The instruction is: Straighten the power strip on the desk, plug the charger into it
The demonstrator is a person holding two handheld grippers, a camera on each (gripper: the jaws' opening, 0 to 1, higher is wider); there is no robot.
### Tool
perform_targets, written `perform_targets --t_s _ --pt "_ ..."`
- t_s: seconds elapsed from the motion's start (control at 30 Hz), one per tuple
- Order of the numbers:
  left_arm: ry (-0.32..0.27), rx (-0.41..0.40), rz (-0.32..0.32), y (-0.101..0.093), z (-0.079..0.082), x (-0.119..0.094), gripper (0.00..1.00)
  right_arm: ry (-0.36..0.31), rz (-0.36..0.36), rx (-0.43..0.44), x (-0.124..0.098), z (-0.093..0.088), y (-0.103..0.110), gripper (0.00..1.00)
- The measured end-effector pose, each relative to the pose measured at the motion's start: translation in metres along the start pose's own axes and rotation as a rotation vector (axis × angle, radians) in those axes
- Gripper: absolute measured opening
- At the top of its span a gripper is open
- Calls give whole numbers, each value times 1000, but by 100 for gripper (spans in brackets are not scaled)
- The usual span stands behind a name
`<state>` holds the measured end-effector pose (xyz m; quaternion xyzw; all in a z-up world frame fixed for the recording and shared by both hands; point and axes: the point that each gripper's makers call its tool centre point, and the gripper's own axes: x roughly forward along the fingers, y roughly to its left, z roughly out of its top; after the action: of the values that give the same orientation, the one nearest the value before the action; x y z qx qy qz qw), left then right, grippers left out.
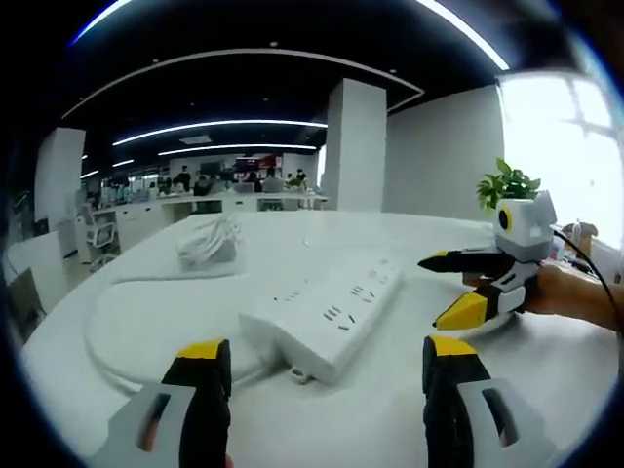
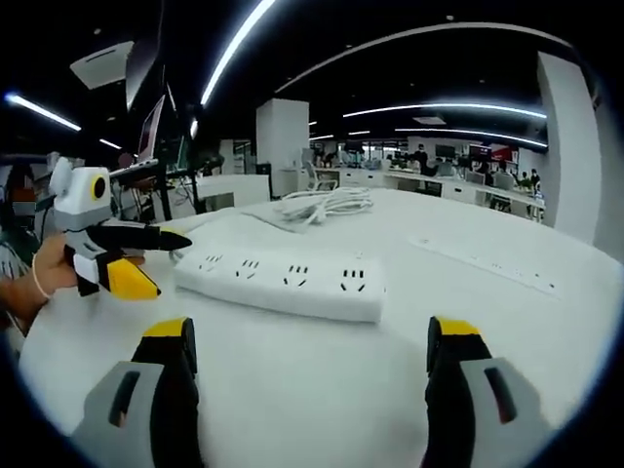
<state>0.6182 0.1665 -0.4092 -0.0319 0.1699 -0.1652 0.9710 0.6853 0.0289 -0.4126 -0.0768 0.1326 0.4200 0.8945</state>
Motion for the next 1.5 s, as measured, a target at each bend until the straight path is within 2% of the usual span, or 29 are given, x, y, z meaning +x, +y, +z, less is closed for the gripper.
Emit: perform_targets --t_s 0.53,0.9,1.5 --pt "14 16 25 7 -3 5 80 21 25 -24 11 1 1 95" --pt "7 33 14 6 -2 8 74 22 82 -21 18 4 13 92" --pt "26 77 -3 1 -6 17 70 79 140 -56 29 3 20 92"
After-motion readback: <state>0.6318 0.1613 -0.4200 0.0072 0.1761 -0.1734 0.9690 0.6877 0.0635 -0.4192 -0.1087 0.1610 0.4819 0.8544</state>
